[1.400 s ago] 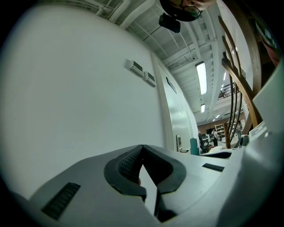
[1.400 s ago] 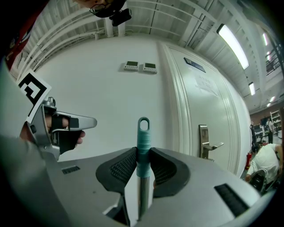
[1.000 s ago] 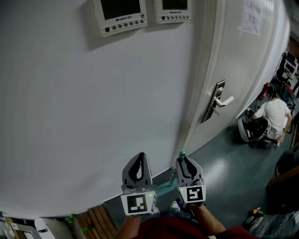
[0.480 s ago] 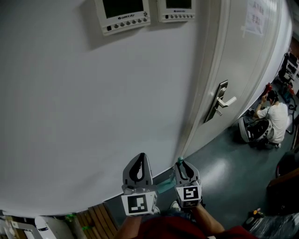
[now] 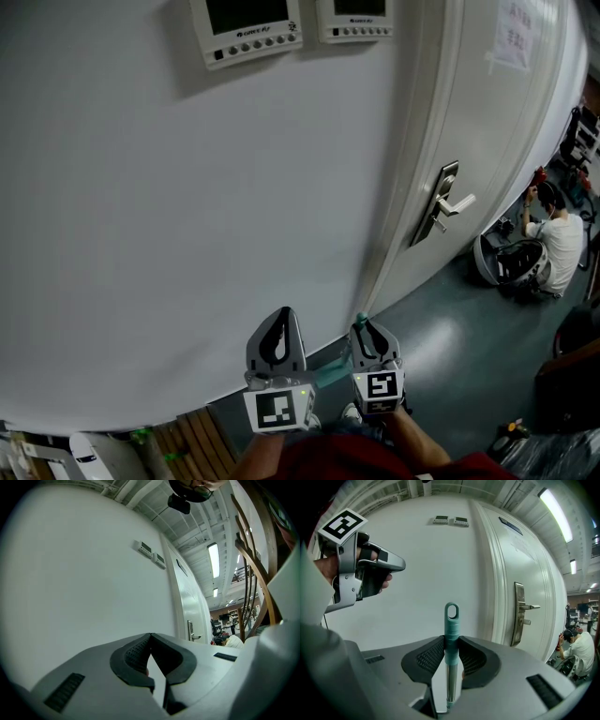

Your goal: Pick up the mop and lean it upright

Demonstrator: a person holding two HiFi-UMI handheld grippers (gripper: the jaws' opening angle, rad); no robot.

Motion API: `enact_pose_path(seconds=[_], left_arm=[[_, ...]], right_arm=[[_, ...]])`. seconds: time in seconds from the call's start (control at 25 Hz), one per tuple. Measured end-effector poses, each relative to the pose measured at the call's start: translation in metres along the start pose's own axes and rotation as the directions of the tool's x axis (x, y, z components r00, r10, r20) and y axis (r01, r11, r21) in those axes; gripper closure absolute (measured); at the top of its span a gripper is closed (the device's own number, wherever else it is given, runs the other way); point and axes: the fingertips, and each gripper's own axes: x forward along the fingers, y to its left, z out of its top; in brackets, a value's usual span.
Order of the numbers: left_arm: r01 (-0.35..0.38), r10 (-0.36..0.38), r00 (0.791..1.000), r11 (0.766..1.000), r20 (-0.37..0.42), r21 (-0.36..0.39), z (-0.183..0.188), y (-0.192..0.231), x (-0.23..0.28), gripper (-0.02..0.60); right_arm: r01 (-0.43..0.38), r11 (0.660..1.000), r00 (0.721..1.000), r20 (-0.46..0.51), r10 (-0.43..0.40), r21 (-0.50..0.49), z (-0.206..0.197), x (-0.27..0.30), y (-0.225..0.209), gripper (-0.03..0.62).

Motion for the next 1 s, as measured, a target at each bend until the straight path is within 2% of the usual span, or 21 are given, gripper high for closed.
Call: enact_pose_path(seconds=[0.24, 0.64, 1.0], left_arm=[[-0.005, 0.005, 1.0, 1.0, -0.002, 0.006, -0.001, 0.001, -0.001, 0.568], [-0.018, 0.018, 1.0, 1.0, -0.007, 0.001, -0.003, 0.005, -0.006, 0.568], [-0.038, 0.039, 0.999, 0.999, -0.016, 0.016, -0.003, 0.013, -0.011, 0.568]], right_arm=[[-0.02, 1.0, 1.0, -0.021, 0.02, 0.006, 0.001, 0.017, 0.007, 0.488], [-0.036, 0.999, 0.999, -0.002, 0.036, 0.02, 0.004, 0.057, 0.012, 0.488], [-0.05, 0.999, 0.999, -0.015, 0.05, -0.017, 0.006, 0.097, 0.02, 0.488]])
